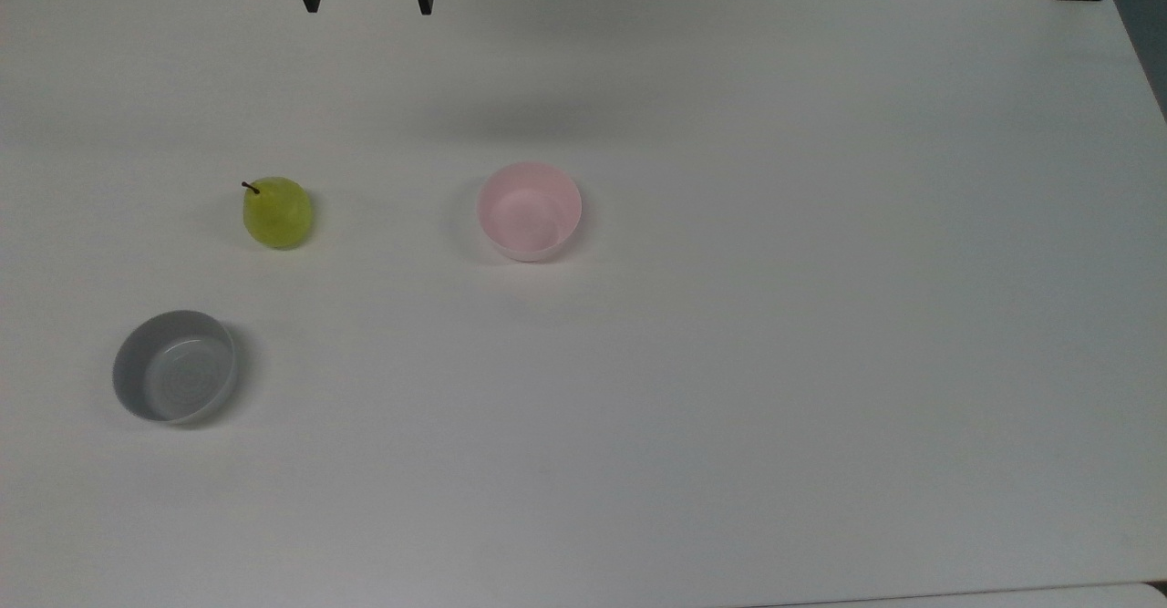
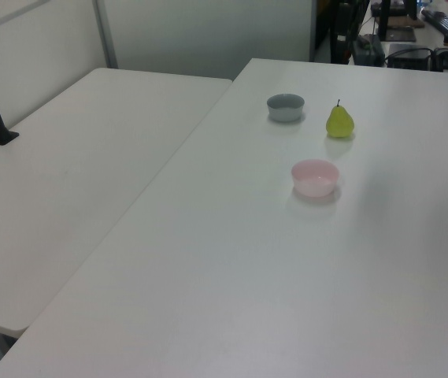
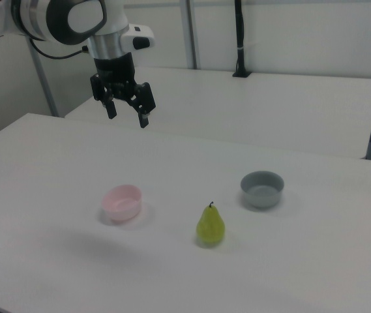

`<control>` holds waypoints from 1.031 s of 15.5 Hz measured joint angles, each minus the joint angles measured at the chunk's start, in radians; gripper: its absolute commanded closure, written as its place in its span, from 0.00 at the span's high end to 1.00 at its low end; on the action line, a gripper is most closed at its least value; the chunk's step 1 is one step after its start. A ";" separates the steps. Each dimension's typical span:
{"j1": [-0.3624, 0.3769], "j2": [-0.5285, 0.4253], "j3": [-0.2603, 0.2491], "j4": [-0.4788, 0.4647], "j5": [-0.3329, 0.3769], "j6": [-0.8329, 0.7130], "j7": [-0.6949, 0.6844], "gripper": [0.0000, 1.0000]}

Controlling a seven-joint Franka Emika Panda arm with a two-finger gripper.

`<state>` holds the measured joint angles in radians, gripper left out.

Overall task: Place the pear in the bowl
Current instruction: 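Move the open gripper toward the green pear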

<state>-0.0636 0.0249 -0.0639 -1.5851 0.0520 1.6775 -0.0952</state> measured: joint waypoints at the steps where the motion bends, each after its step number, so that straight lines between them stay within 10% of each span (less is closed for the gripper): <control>1: 0.000 0.000 0.000 0.000 0.000 0.000 0.000 1.00; 16: -0.111 0.000 -0.001 -0.009 -0.060 -0.010 -0.395 1.00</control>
<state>-0.1750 0.0250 -0.0653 -1.5937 -0.0077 1.6679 -0.4901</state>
